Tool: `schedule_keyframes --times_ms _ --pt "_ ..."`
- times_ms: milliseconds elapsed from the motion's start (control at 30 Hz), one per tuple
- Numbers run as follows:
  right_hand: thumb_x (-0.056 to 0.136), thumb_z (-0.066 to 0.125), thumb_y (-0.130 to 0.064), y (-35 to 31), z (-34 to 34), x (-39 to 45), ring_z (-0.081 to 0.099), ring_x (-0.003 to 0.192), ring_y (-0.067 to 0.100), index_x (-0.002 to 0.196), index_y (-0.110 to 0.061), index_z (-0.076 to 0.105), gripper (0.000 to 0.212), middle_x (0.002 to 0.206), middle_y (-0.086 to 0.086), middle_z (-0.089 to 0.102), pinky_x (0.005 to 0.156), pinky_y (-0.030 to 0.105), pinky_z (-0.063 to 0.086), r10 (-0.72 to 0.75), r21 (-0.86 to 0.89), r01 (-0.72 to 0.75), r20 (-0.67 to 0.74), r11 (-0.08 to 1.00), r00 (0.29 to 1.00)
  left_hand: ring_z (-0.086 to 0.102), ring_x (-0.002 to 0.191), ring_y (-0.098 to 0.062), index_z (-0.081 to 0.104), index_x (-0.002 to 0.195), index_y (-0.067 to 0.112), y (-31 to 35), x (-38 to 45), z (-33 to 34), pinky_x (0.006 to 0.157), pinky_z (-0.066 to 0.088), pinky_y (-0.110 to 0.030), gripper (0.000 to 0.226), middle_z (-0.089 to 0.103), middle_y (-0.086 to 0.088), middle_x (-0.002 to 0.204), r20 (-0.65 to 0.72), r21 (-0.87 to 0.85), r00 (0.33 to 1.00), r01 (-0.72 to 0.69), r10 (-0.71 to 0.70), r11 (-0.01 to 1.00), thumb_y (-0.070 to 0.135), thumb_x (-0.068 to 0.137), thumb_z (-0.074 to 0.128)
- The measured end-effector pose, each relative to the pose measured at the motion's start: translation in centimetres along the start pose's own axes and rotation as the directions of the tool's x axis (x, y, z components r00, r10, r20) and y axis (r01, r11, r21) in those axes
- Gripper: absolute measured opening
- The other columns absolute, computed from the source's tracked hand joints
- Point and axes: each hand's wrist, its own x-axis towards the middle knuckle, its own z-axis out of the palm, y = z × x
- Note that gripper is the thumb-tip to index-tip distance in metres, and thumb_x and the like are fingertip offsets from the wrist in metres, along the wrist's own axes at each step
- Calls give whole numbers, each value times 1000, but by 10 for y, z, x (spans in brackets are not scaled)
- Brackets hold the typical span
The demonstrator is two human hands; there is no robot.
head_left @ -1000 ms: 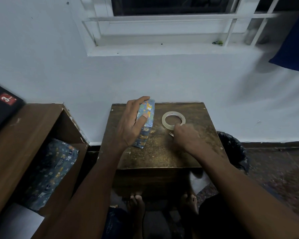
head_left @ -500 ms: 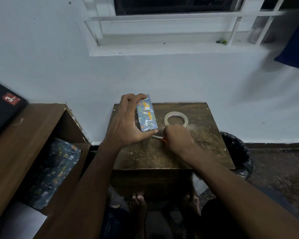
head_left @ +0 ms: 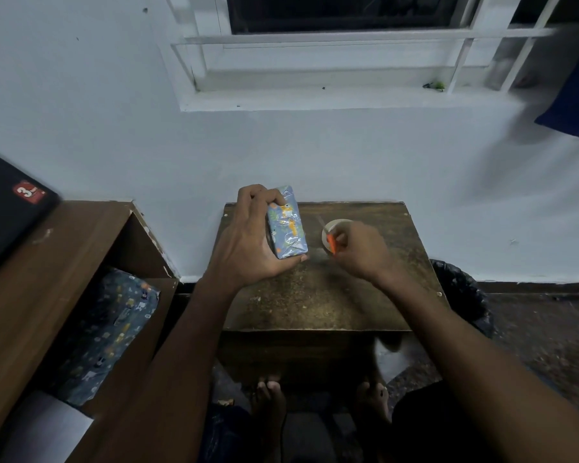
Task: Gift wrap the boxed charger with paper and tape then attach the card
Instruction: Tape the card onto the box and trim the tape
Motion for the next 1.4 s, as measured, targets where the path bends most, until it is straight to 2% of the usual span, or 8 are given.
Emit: schedule_keyframes --times_ms 100,200,267,433,567,667,1100,1400 --pt "85 73 -4 -6 -22 0 68 73 14 100 -18 75 20 86 5 73 70 31 59 -34 389 57 -64 919 997 53 118 -12 46 136 15 1 1 1 79 60 -38 95 42 -3 133 -3 -12 1000 -2 2 1000 52 64 98" --pt "89 71 -4 -13 -31 -6 70 81 28 111 -18 76 27 89 8 73 79 42 64 -162 511 187 -93 839 982 54 121 -13 44 140 17 3 1 2 80 60 -41 100 42 -1 136 -2 -35 1000 14 -14 999 51 63 98" --pt "90 72 -6 -12 -32 -6 71 81 27 115 -19 77 29 86 3 74 79 43 64 -247 490 250 -74 835 966 54 122 -13 44 141 17 3 1 1 81 60 -39 101 42 -1 137 1 -40 1000 17 -17 999 50 63 99" --pt "91 77 -5 -9 -38 -8 74 74 12 119 -17 78 30 81 -5 77 73 25 60 -365 484 285 77 827 928 55 121 -14 42 140 16 0 1 0 85 59 -37 102 41 1 137 11 -50 1000 21 -21 999 48 62 100" --pt "90 80 -9 -10 -43 -11 73 79 31 115 -17 79 26 84 6 78 74 36 59 -388 535 260 140 804 911 55 119 -13 43 140 17 -1 1 0 83 59 -34 101 41 2 137 6 -49 1000 24 -24 999 49 63 99" --pt "90 81 -14 -10 -45 -11 69 76 25 113 -20 80 24 85 10 78 73 34 56 -378 564 226 168 794 911 56 119 -15 43 140 15 -1 1 1 81 59 -34 101 42 1 137 -12 -40 1000 16 -16 999 50 64 98" --pt "85 82 -10 -9 -38 -9 71 77 23 114 -26 81 33 80 0 76 69 29 56 -377 393 312 100 865 921 56 119 -16 45 139 15 -2 2 2 77 60 -36 97 43 0 138 -69 4 997 24 -23 1000 49 66 97" --pt "82 81 -14 -10 -34 -9 68 72 16 112 -28 81 33 80 -4 75 69 34 55 -383 306 350 57 885 922 58 114 -14 43 141 17 -1 1 5 75 61 -39 100 42 3 140 -55 -9 998 34 -35 999 50 65 98"
